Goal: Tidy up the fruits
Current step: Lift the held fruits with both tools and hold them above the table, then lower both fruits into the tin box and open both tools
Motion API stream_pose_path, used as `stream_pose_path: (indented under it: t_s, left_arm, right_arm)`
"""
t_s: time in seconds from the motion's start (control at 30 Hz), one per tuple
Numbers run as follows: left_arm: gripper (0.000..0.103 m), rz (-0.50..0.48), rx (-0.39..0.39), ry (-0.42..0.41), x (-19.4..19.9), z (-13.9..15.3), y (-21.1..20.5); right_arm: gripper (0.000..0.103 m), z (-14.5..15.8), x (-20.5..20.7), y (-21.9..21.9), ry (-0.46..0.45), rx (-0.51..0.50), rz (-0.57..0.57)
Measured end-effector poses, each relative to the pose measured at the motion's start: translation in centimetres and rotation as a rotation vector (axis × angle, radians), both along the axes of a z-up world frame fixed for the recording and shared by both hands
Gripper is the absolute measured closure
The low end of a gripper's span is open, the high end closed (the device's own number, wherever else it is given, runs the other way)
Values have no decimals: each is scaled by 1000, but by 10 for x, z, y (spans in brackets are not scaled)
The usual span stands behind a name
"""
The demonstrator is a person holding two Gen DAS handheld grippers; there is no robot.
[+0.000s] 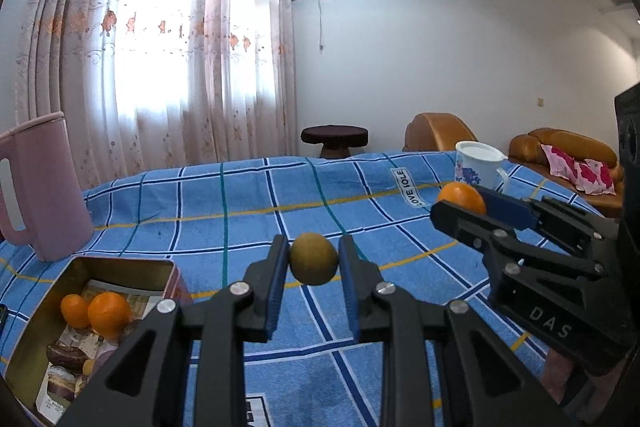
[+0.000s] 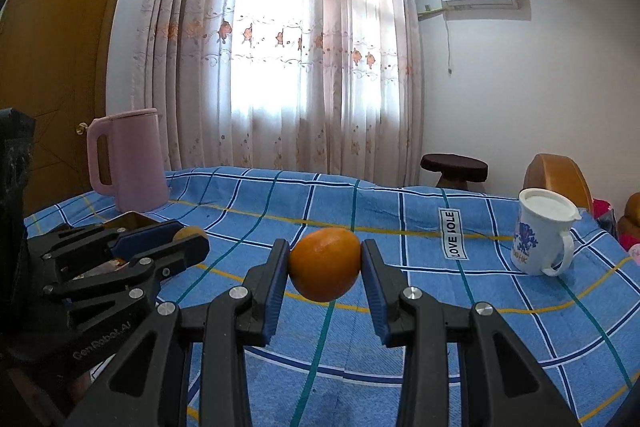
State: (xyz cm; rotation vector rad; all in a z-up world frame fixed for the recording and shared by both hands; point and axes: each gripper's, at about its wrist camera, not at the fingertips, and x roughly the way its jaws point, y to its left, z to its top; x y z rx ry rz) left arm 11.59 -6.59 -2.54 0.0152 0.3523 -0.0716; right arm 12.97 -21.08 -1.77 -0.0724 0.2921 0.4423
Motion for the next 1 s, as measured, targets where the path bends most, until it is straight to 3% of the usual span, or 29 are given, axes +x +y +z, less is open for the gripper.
stream_pose_path:
  t_s: [0.47,0.6,1.0]
  left_arm:
    - [76,17,-35,13,-18,1,27]
    - [76,41,-54,21,-26,0,46]
    - [76,128,-97,32,-49,5,107]
  right_arm:
    - [65,0,-11,23,26,-23,70]
    - [65,0,-9,42,68,-9,121]
    - [65,14,-12,115,68,-33,247]
